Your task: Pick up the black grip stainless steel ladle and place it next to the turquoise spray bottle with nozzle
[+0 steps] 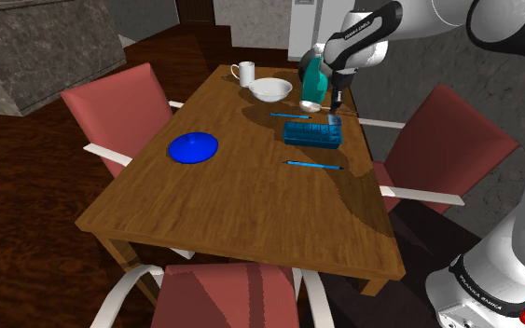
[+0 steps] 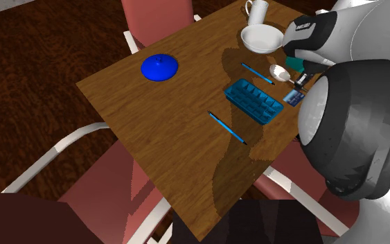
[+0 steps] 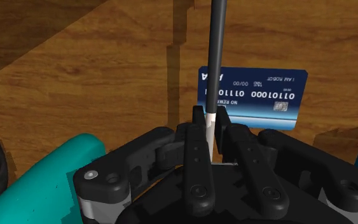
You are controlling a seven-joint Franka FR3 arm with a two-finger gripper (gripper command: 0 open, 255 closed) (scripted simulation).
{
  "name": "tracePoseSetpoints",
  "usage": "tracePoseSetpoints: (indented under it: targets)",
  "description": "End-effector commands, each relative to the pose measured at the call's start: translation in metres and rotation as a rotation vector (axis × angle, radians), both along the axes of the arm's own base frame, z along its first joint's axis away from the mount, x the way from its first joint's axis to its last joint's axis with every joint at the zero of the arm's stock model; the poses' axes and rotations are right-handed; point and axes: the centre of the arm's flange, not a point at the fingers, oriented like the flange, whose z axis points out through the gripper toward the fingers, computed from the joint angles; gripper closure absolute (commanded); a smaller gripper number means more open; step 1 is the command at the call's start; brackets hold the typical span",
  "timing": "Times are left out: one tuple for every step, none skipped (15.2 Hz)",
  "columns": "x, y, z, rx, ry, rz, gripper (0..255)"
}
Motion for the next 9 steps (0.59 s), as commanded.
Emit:
tracePoseSetpoints:
  targets:
    - [0.0004, -0.0001, -0.0026, 0.000, -0.001, 0.000, 255]
    - [0.0004, -0.0001, -0.0026, 0.000, -0.001, 0.000, 255]
    - [0.0004, -0.0001, -0.0026, 0.000, -0.001, 0.000, 255]
    - [0.0004, -0.0001, -0.0026, 0.000, -0.001, 0.000, 255]
    - [0.0004, -0.0001, -0.0026, 0.000, -0.001, 0.000, 255]
    - [0.0004, -0.0001, -0.0026, 0.000, -0.001, 0.000, 255]
    - [0.0004, -0.0001, -0.0026, 0.000, -0.001, 0.000, 255]
    - [0.0004, -0.0001, -0.0026, 0.000, -0.001, 0.000, 0]
    - [0.0004, -0.0001, -0.0026, 0.000, -0.001, 0.000, 0]
